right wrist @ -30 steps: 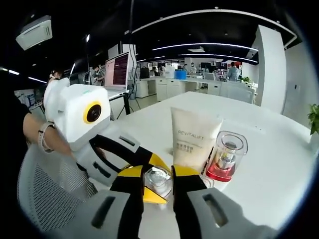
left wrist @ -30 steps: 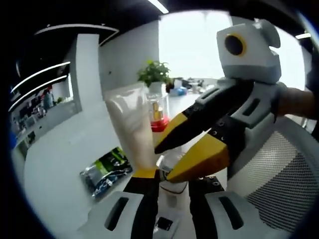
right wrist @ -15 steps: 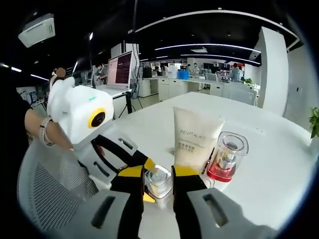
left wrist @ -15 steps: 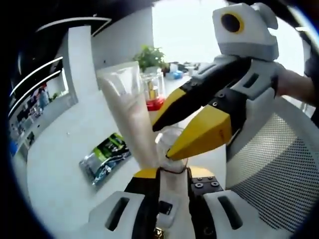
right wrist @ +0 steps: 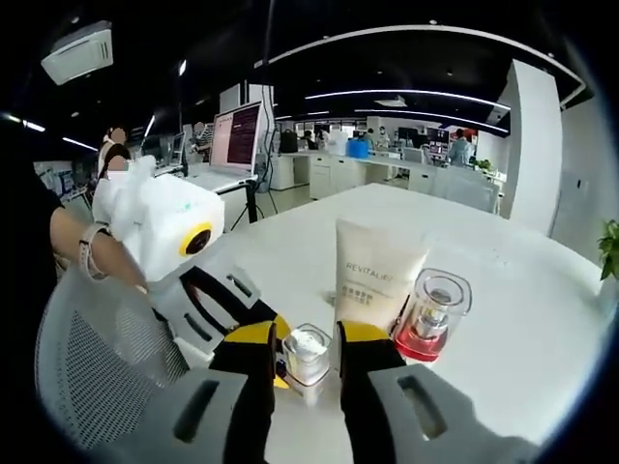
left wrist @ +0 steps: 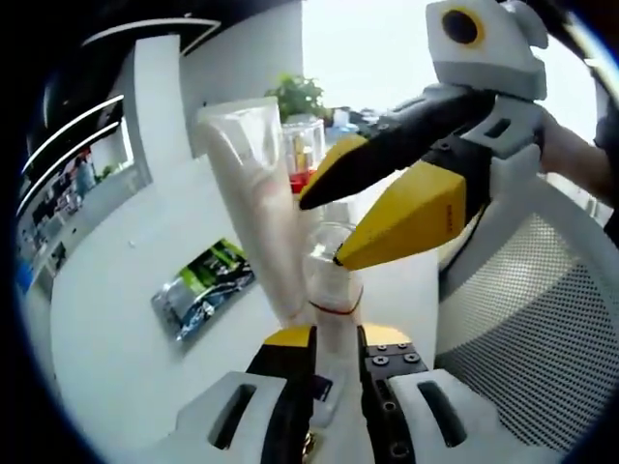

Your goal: Arrange the skincare products in the storage area until every visible bottle or jar stands upright without overlapping.

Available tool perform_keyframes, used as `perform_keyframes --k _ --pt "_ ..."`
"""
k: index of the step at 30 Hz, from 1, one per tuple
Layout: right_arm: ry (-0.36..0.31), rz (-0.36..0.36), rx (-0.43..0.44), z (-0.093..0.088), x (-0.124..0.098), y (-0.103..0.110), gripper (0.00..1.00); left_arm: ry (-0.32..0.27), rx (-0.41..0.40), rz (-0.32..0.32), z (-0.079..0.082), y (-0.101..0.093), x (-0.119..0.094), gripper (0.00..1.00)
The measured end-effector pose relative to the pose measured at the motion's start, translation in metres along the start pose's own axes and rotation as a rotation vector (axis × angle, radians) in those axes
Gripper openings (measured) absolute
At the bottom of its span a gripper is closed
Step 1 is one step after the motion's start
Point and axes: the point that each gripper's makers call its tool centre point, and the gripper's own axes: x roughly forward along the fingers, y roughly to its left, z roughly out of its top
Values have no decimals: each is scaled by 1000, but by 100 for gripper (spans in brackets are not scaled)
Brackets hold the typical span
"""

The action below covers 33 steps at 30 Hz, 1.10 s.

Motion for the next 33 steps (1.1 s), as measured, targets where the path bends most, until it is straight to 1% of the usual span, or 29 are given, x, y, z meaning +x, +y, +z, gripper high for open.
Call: perform_keyframes --k 3,6,11,13,14,16,17,19,20,21,24,28,29,30,33 --pt "-13 5 11 2 -11 -1 25 8 -6 -2 -2 -1 0 12" --pt "1 7 -8 -1 -22 -2 24 11 -14 -3 -2 0 0 12" --pt "66 12 -24 -19 -37 -12 22 22 -37 -8 -4 -1 1 10" --pt "78 10 -26 -25 -39 -15 22 25 -47 -7 -5 -2 2 10" --pt "110 18 -16 -34 -41 -17 22 28 -55 -8 -5 -2 2 10" --pt "158 10 -25 -48 -41 -23 22 35 -64 -4 -7 -1 3 9" --pt "201 24 -8 -59 -41 -23 22 40 -71 -3 -8 -1 3 9" --pt "208 21 -17 -66 -37 -27 22 44 -79 -4 -9 -2 4 7" --pt "236 24 -25 -73 -37 -30 22 49 -83 -5 -9 -2 5 7" --pt "249 28 -29 -76 -36 -30 22 54 -88 -5 -10 -3 6 8" --pt "271 41 -36 -82 -32 -34 22 63 -104 -24 -10 -7 10 7" --pt "287 54 -38 -87 -24 -37 21 59 -118 -13 -9 -6 12 8" --pt "294 57 -37 -89 -20 -38 21 58 -140 -11 -9 -6 14 8" --pt "295 58 -38 -89 -19 -38 21 57 -144 -12 -9 -7 15 8" --pt "295 68 -24 -92 -14 -39 21 68 -151 -16 -12 -10 19 8"
